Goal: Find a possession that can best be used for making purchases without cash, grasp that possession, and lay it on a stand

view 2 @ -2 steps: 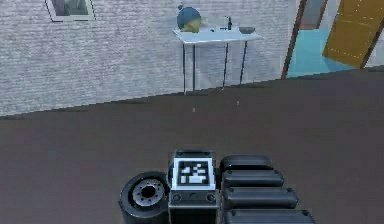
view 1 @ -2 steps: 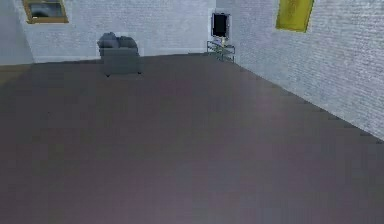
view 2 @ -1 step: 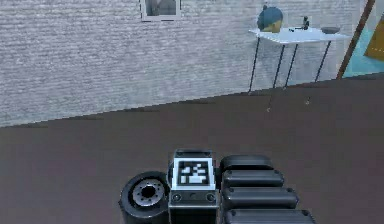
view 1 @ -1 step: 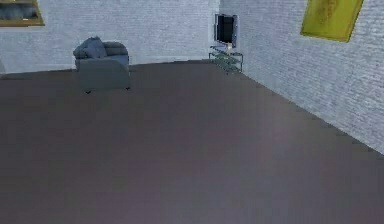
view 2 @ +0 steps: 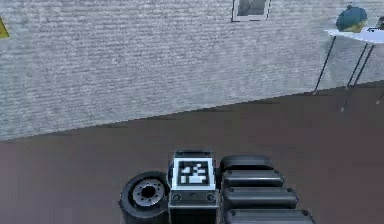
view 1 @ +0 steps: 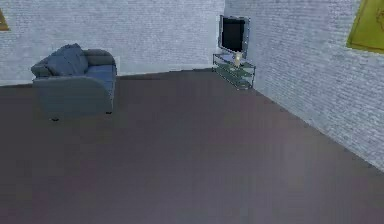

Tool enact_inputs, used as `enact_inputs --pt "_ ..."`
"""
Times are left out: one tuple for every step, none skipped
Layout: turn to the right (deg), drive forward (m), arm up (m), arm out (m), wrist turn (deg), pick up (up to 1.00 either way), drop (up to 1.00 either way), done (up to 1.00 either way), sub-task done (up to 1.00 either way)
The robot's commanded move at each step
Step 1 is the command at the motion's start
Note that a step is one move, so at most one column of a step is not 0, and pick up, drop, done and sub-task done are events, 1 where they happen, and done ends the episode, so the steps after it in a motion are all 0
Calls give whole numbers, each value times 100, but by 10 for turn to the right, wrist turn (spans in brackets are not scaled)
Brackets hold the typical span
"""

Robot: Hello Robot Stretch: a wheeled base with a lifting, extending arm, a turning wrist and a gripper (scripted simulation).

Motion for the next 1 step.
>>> enact_inputs --pt "0 100 0 0 0 0 0 0 0"
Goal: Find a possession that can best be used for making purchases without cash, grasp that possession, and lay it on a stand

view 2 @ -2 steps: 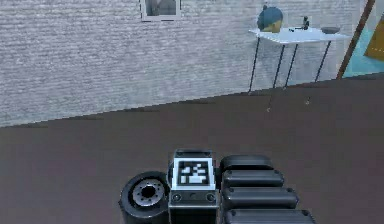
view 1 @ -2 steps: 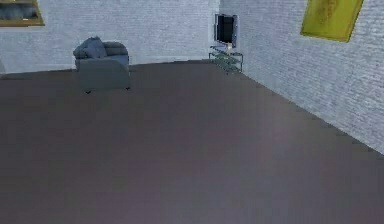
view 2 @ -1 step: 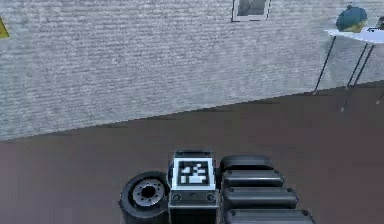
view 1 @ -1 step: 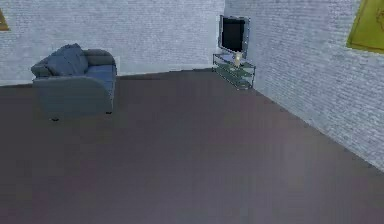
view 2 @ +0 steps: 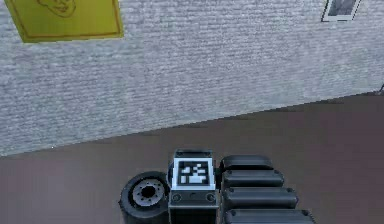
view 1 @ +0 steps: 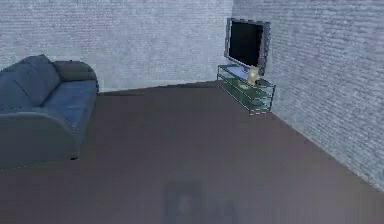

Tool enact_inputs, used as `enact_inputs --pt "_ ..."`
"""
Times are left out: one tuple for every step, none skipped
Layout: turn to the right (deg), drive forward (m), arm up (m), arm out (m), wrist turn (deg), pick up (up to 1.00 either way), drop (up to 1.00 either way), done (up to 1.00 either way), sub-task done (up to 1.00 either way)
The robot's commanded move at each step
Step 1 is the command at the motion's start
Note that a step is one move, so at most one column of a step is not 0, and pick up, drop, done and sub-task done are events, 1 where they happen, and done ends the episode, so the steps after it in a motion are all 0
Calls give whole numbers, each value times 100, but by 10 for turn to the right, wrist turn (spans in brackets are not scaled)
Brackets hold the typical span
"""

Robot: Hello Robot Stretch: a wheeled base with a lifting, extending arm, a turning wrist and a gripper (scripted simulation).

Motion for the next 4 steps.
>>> enact_inputs --pt "0 100 0 0 0 0 0 0 0" --pt "30 0 0 0 0 0 0 0 0" --pt "0 100 0 0 0 0 0 0 0" --pt "0 95 0 0 0 0 0 0 0"
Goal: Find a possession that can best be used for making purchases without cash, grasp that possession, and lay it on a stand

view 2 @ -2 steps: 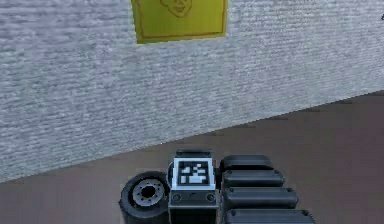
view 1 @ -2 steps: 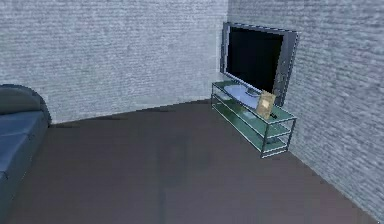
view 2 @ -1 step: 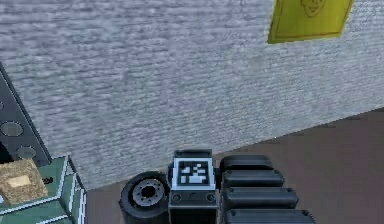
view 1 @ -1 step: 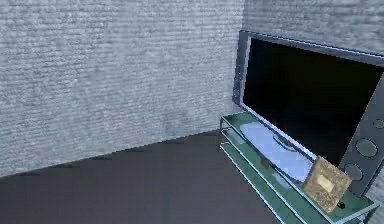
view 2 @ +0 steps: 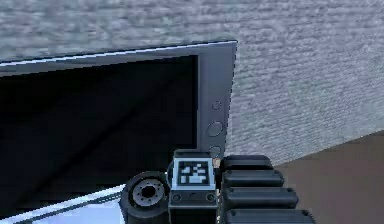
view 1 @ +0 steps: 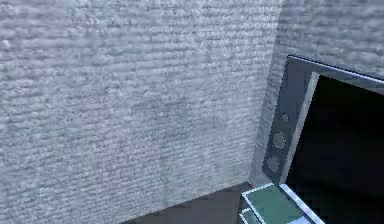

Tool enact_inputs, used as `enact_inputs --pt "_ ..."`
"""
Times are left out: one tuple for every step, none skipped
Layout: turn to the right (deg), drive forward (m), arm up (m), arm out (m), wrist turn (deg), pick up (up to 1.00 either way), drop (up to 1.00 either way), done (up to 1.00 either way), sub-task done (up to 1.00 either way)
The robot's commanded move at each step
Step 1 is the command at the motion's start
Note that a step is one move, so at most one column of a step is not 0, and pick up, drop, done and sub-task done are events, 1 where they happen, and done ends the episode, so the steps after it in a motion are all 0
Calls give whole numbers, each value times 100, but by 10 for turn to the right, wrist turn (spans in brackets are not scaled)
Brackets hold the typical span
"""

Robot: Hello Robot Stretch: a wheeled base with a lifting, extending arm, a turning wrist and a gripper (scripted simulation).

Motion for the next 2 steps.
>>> enact_inputs --pt "450 0 0 0 0 0 0 0 0" --pt "450 0 0 0 0 0 0 0 0"
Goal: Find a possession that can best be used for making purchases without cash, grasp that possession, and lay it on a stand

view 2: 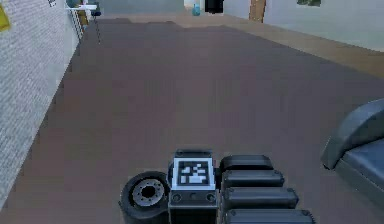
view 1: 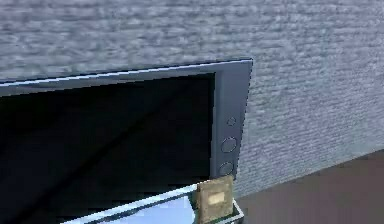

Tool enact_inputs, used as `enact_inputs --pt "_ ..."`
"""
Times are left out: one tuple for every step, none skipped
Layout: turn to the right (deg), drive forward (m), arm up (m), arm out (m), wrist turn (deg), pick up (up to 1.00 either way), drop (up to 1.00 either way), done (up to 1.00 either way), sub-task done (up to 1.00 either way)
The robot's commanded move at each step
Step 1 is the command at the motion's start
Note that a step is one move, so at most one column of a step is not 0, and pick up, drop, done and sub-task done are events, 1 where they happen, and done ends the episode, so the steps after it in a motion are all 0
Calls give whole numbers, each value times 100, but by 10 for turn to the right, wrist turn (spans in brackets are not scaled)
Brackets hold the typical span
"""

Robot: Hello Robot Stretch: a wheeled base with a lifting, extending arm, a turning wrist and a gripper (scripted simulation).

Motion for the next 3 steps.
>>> enact_inputs --pt "450 0 0 0 0 0 0 0 0" --pt "30 0 0 0 0 0 0 0 0" --pt "-450 0 0 0 0 0 0 0 0"
